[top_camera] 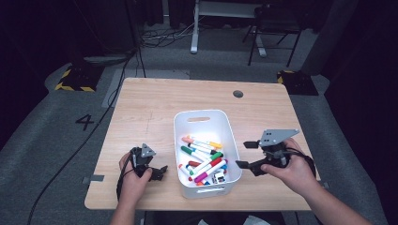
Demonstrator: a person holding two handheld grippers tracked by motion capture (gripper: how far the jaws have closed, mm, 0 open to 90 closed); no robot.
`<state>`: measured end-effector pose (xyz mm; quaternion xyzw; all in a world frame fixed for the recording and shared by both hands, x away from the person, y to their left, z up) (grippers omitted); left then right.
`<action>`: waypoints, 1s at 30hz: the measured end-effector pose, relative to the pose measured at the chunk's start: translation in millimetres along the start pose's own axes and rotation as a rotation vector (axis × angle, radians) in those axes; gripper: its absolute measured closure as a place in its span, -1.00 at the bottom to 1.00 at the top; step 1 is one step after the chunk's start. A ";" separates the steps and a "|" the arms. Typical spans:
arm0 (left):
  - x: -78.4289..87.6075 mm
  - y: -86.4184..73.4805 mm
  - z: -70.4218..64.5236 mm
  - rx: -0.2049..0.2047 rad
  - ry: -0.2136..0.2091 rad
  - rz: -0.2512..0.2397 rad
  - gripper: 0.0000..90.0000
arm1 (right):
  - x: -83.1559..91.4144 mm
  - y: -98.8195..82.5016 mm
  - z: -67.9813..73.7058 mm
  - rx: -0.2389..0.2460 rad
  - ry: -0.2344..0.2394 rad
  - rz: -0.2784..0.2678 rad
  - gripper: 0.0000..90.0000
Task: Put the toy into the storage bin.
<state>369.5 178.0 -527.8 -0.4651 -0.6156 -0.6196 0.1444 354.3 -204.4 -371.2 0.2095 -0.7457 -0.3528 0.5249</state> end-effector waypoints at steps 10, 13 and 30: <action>0.3 0.0 0.5 -0.004 0.003 -0.003 -0.99 | 26.5 -60.5 -41.5 -0.141 -0.212 0.043 -0.40; 0.0 0.0 0.4 -0.003 -0.002 -0.002 -1.00 | 28.6 -81.4 -48.9 -0.187 -0.242 0.059 -0.40; 0.1 0.0 0.4 -0.004 0.000 -0.003 -1.00 | 25.4 -177.6 -58.6 -0.320 -0.298 0.149 -0.42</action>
Point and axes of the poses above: each handheld gripper's, and its own axes: x roughly backward along the jaws, y roughly out of its top, z roughly to its left, the point moved 3 cm from there along -x, roughly forward along the jaws, and after that the axes turned 15 degrees about x, right-handed, at the moved point
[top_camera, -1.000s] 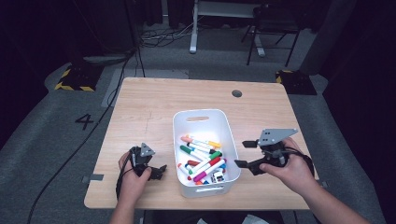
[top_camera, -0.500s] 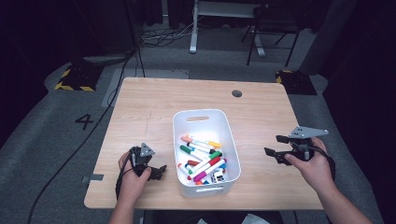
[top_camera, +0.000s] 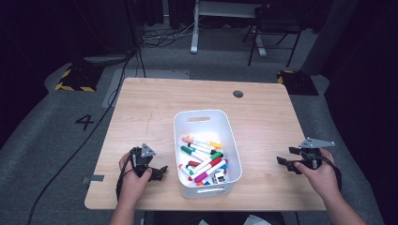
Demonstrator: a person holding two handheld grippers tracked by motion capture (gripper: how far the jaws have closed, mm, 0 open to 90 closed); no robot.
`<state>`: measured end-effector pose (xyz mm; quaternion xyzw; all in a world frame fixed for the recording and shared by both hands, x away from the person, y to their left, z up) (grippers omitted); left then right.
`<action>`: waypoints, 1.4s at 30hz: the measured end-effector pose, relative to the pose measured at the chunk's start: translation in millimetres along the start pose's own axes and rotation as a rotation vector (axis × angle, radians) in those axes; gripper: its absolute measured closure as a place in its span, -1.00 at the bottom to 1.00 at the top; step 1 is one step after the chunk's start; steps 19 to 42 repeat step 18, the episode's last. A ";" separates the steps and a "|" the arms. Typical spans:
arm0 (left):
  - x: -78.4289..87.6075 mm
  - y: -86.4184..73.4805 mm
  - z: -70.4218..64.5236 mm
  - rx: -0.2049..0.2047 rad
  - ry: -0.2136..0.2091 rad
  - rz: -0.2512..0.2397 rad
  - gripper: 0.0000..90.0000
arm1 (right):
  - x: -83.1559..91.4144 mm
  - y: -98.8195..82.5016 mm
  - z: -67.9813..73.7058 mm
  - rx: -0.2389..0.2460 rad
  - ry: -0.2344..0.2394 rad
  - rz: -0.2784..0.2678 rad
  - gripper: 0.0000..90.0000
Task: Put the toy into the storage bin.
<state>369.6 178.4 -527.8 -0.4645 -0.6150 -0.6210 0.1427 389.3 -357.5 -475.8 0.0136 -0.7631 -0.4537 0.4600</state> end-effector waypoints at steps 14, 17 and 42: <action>0.2 0.2 0.4 -0.005 0.004 -0.002 -1.00 | -22.1 -47.3 -0.6 0.027 -0.025 -0.016 -0.68; 0.2 0.2 0.3 -0.004 0.004 -0.001 -1.00 | -22.2 -47.4 -0.7 0.028 -0.026 -0.016 -0.68; 0.4 0.3 0.5 -0.006 0.004 0.000 -1.00 | -22.2 -47.4 -0.7 0.028 -0.027 -0.015 -0.68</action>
Point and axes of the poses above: each handheld gripper's, and its own axes: x roughly backward along the jaws, y roughly out of its top, z roughly to its left, the point moved 3 cm from there along -x, roughly forward along the jaws, and after that the axes turned 15 degrees about x, right-handed, at the moved point
